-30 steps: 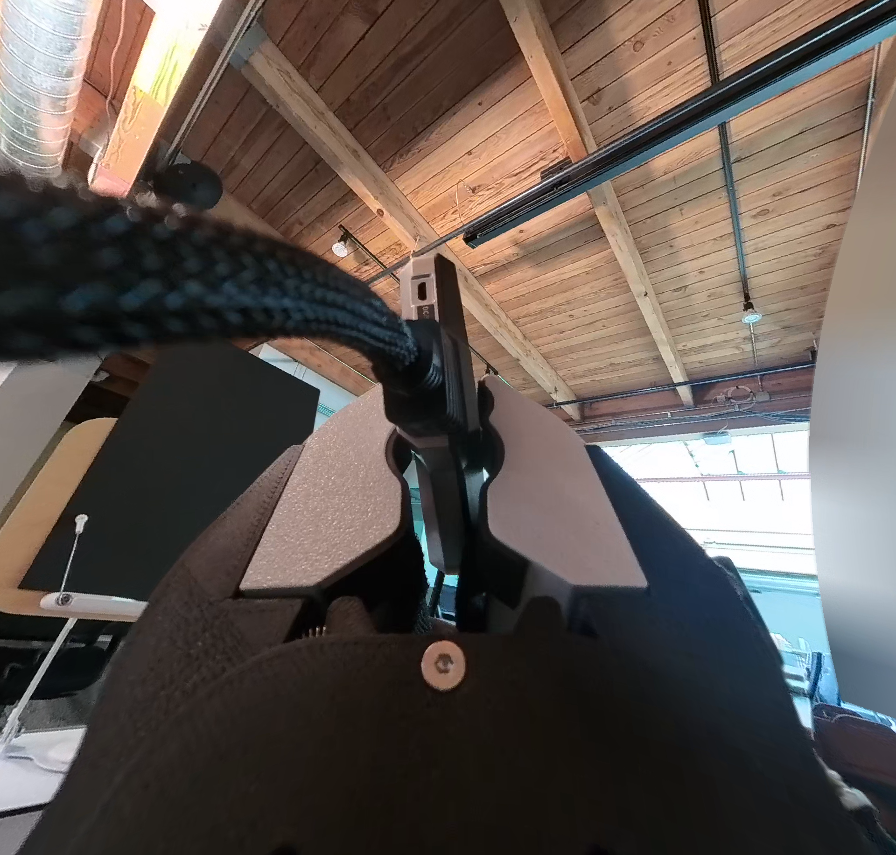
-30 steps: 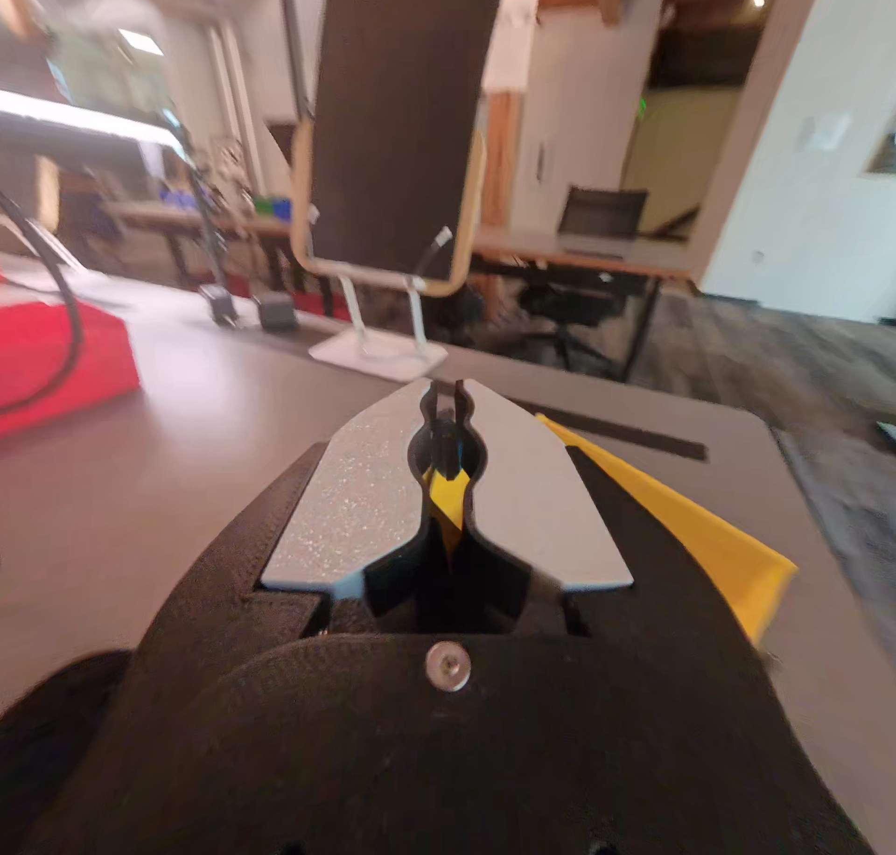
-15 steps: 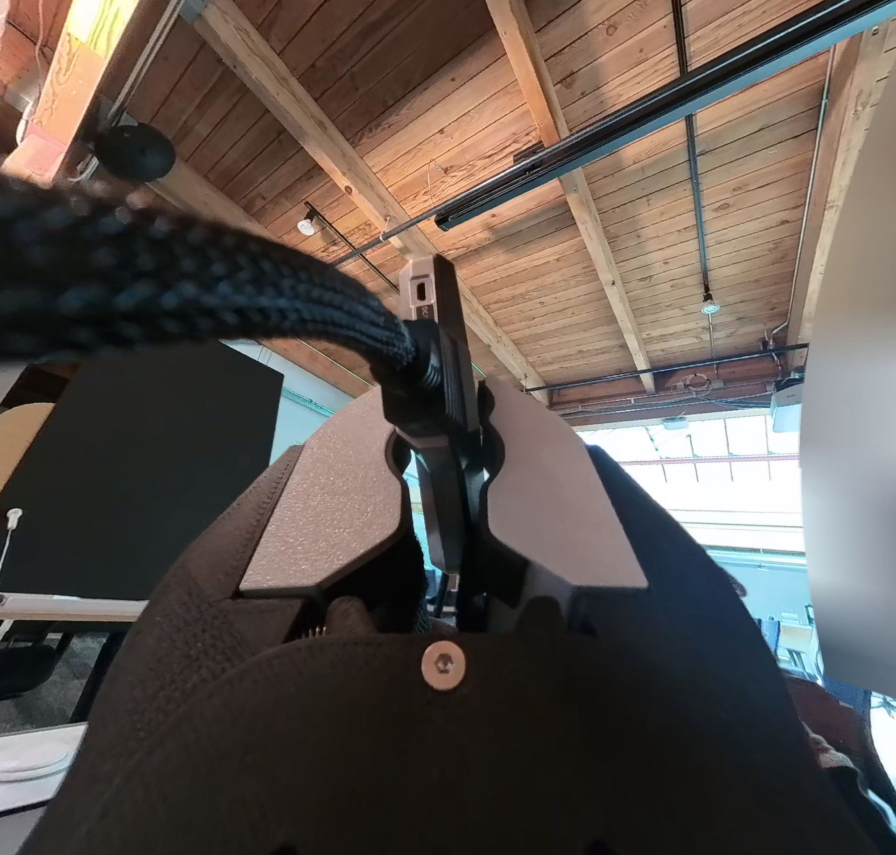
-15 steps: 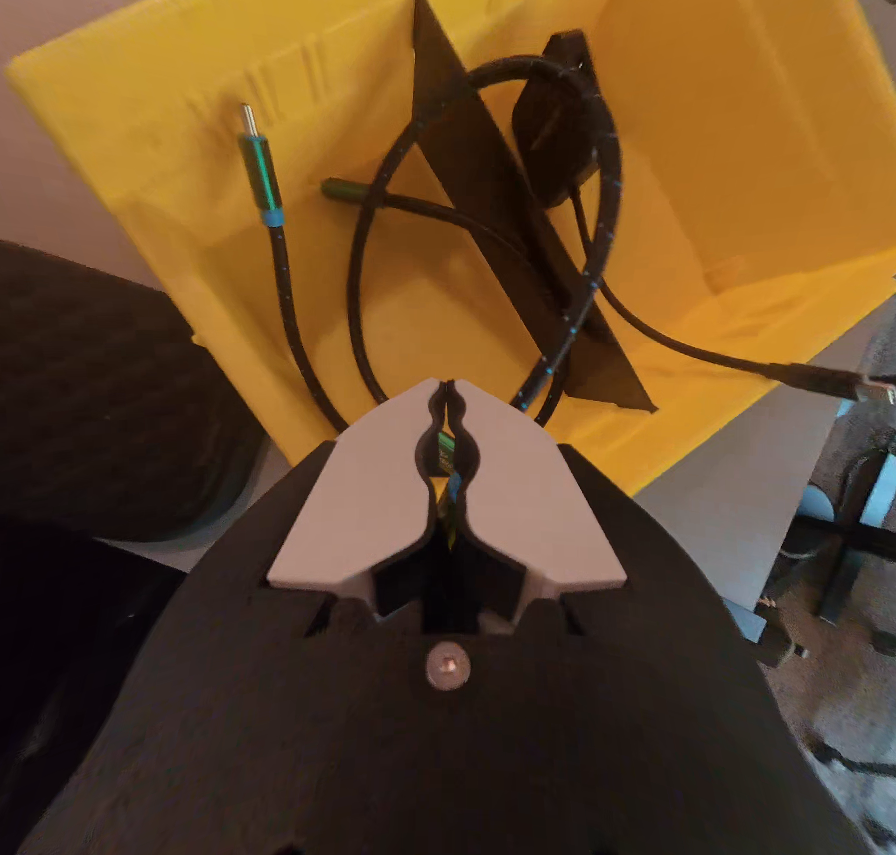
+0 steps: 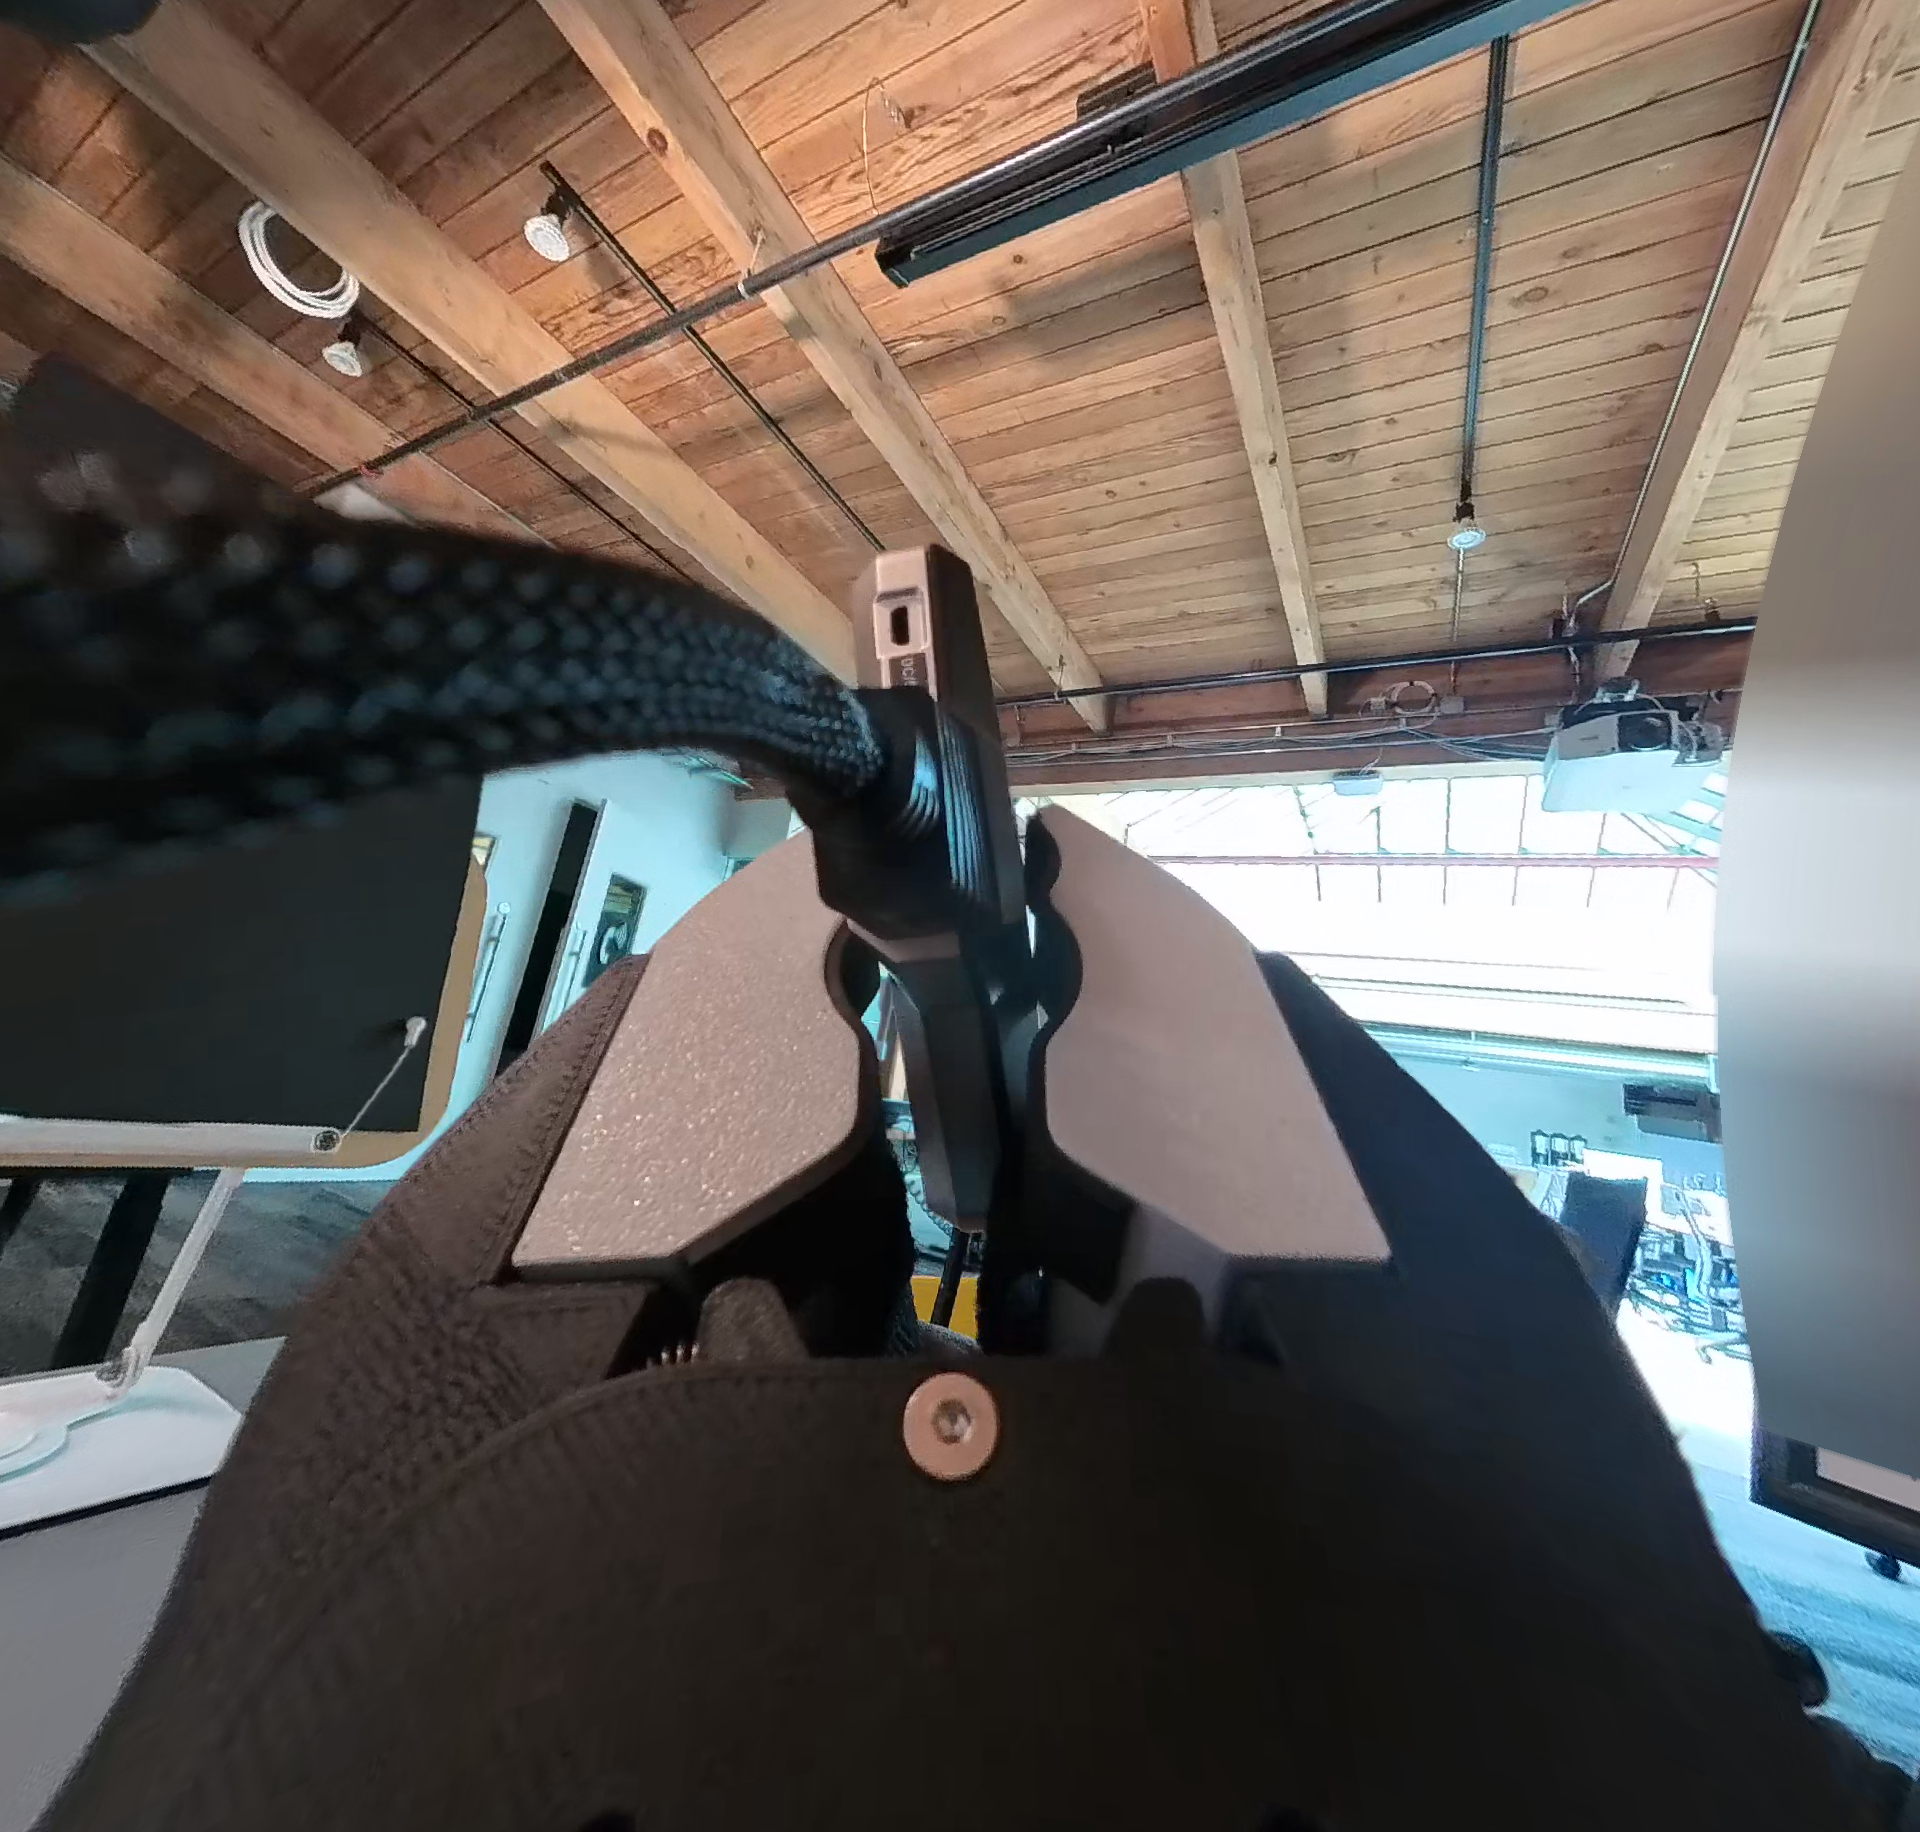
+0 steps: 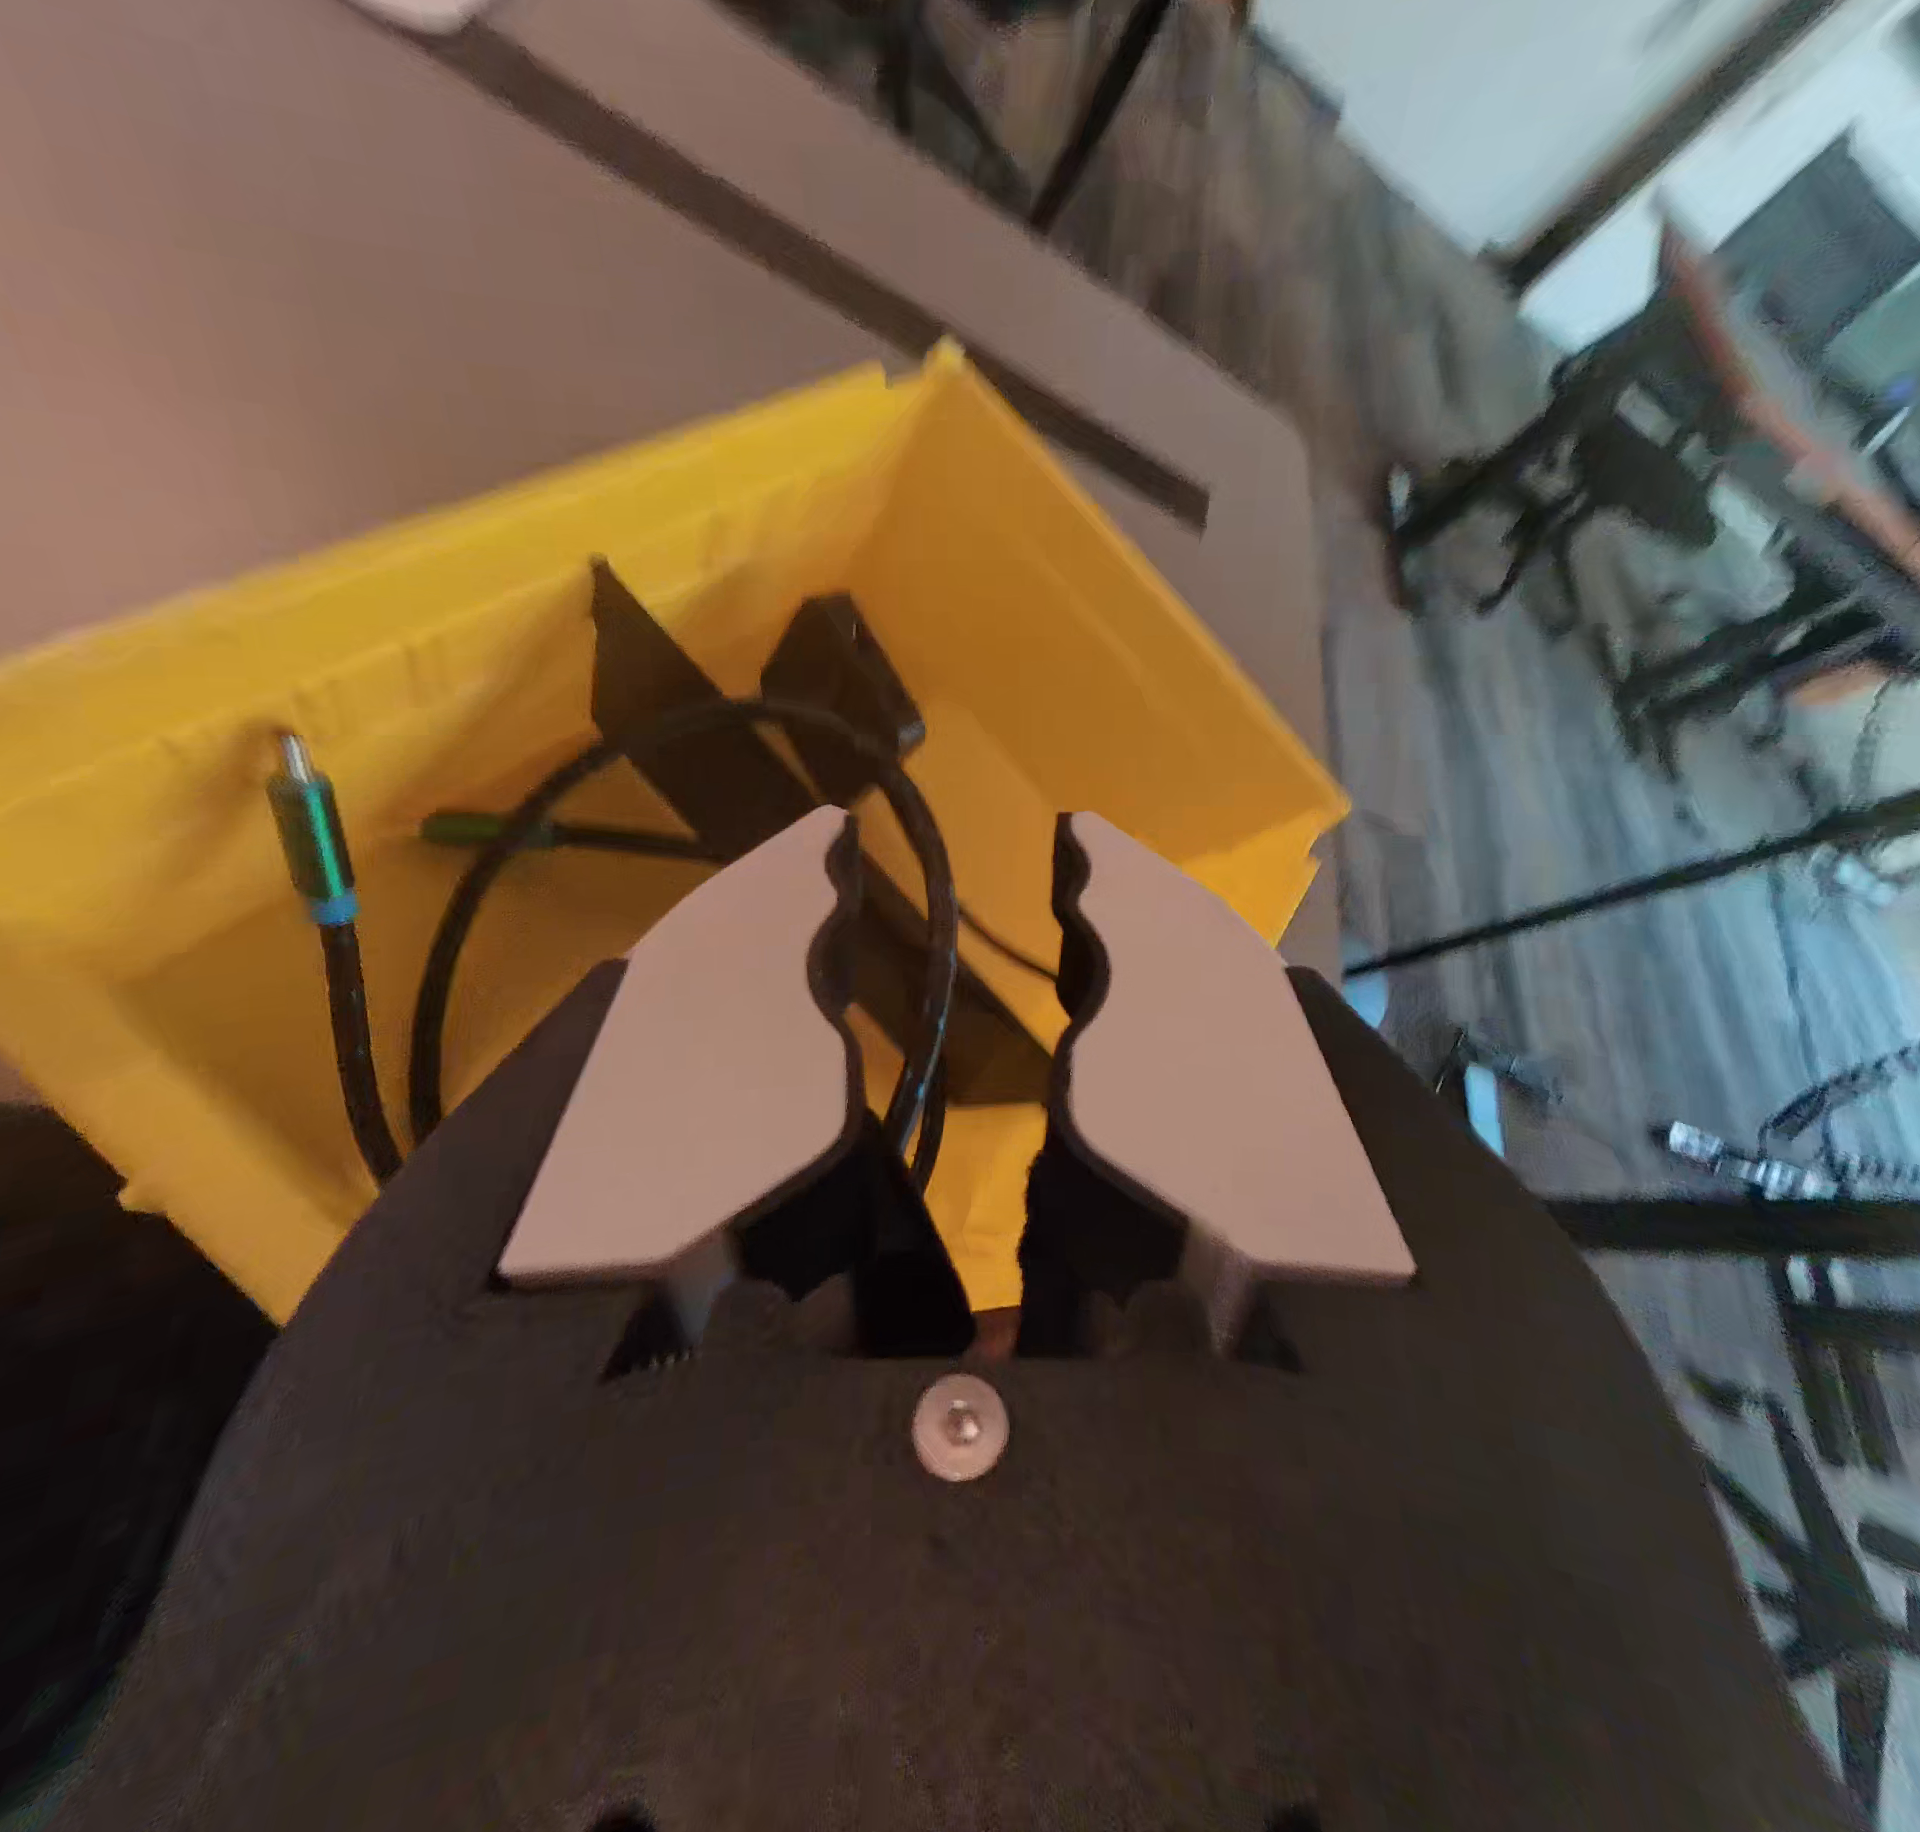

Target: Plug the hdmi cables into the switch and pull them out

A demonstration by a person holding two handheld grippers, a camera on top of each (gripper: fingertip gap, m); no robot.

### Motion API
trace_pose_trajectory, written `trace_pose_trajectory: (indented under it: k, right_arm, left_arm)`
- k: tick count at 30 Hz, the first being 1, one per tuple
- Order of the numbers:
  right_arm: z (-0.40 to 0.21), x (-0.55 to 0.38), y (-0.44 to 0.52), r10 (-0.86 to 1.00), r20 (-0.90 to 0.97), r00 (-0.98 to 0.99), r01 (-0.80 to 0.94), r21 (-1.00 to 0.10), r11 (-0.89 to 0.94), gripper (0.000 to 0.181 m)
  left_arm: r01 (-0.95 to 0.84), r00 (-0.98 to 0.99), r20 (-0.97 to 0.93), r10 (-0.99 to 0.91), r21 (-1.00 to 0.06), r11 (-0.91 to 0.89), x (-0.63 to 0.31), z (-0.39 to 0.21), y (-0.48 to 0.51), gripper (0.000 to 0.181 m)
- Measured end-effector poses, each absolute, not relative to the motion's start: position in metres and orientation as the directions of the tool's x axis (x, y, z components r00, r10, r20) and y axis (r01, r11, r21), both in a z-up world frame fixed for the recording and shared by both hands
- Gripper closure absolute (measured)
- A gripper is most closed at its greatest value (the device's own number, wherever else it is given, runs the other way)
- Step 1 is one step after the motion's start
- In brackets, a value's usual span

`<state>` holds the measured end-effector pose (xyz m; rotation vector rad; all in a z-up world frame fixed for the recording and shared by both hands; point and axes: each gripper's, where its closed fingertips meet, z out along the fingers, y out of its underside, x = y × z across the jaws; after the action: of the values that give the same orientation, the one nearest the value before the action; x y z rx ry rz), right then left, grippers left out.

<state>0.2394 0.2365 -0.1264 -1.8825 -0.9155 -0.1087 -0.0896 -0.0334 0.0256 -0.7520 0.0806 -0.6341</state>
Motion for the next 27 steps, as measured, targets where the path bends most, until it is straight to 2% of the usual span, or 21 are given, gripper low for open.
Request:
trace_pose_trajectory:
  k: [3,7,9,12,14,15,16,17,18,20,21,22,23,26,27]
  right_arm:
    - [-0.169,0.252,0.235,0.590,0.432,0.682,0.708,-0.592,-0.385,0.175]
    - [-0.206,0.252,0.233,0.651,0.405,0.642,0.760,-0.445,-0.474,0.175]
    - [-0.200,0.247,0.236,0.644,0.426,0.635,0.765,-0.464,-0.447,0.171]
    - [-0.153,0.219,0.236,0.599,0.433,0.674,0.688,-0.662,-0.295,0.158]
    - [-0.094,0.176,0.216,0.623,0.395,0.676,0.521,-0.853,-0.024,0.156]
    - [-0.059,0.150,0.192,0.679,0.336,0.652,0.343,-0.930,0.131,0.154]
    - [-0.023,0.127,0.158,0.765,0.265,0.587,0.109,-0.962,0.249,0.153]
    - [0.010,0.111,0.116,0.856,0.205,0.475,-0.150,-0.939,0.308,0.152]
    - [0.038,0.107,0.074,0.924,0.154,0.350,-0.402,-0.866,0.297,0.153]
    - [0.063,0.114,0.015,0.988,0.048,0.147,-0.751,-0.645,0.143,0.157]
    - [0.059,0.112,-0.001,0.997,-0.015,0.074,-0.830,-0.555,0.053,0.161]
    - [0.049,0.099,-0.011,0.998,-0.070,0.003,-0.851,-0.524,-0.034,0.164]
    - [0.037,0.078,-0.021,0.993,-0.103,-0.062,-0.828,-0.550,-0.109,0.161]
    - [0.006,0.017,-0.038,0.971,-0.157,-0.179,-0.675,-0.699,-0.237,0.133]
    - [0.005,0.009,-0.039,0.958,-0.181,-0.223,-0.646,-0.709,-0.284,0.126]
  left_arm:
    - [0.504,0.811,0.140,-0.569,-0.662,0.555,-0.086,0.027,-0.035,0.157]
    - [0.521,0.788,0.143,-0.598,-0.673,0.525,-0.081,0.026,-0.034,0.157]
    - [0.546,0.767,0.156,-0.623,-0.669,0.504,-0.079,0.026,-0.033,0.157]
    - [0.614,0.715,0.203,-0.669,-0.639,0.463,-0.081,0.025,-0.032,0.157]
    - [0.668,0.672,0.233,-0.703,-0.601,0.439,-0.083,0.024,-0.033,0.157]
    - [0.694,0.647,0.245,-0.722,-0.581,0.425,-0.082,0.024,-0.033,0.157]
    - [0.720,0.621,0.257,-0.740,-0.560,0.409,-0.082,0.024,-0.033,0.157]
    - [0.743,0.597,0.267,-0.757,-0.541,0.395,-0.080,0.023,-0.034,0.157]
    - [0.761,0.577,0.273,-0.770,-0.522,0.386,-0.079,0.023,-0.036,0.157]
    - [0.782,0.556,0.268,-0.787,-0.490,0.386,-0.073,0.024,-0.040,0.157]
    - [0.787,0.548,0.259,-0.795,-0.480,0.387,-0.069,0.024,-0.042,0.157]
    - [0.791,0.540,0.248,-0.804,-0.476,0.385,-0.064,0.024,-0.045,0.157]
    - [0.794,0.531,0.238,-0.814,-0.475,0.379,-0.058,0.024,-0.047,0.157]
    - [0.785,0.517,0.210,-0.830,-0.503,0.362,-0.036,0.022,-0.052,0.157]
    - [0.773,0.522,0.199,-0.829,-0.522,0.361,-0.028,0.020,-0.052,0.157]
